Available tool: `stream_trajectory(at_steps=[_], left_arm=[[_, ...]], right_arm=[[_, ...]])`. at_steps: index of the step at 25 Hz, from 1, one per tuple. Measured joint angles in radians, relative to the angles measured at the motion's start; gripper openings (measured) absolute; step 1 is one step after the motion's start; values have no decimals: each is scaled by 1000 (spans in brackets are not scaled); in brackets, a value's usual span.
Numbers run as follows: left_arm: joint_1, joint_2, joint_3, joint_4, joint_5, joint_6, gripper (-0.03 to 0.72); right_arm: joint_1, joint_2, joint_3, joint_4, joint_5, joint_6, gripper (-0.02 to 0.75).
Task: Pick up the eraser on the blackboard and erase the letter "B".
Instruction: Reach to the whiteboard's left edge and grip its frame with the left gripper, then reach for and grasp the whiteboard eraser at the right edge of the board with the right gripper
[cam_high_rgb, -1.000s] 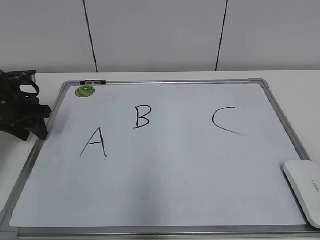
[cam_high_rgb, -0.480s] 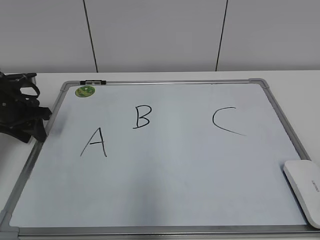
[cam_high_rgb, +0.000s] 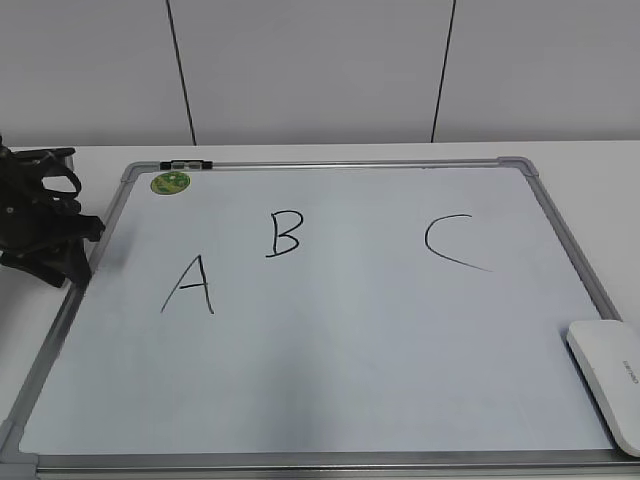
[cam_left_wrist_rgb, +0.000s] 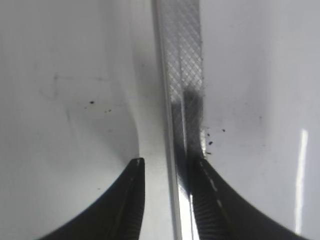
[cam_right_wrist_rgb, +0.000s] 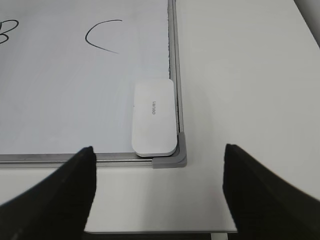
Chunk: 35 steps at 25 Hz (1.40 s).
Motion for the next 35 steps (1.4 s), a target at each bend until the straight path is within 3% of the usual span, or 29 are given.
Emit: stream_trajectory(at_steps=[11,19,35], left_arm=[[0,11,-11,-6,21,0,219],[0,18,-19,-26,36,0,36],[0,20,-21,-26,41,0,34]], right_arm=[[0,0,0,0,0,0,587],[0,0,0,0,0,0,587],[0,0,-18,20,0,0,587]])
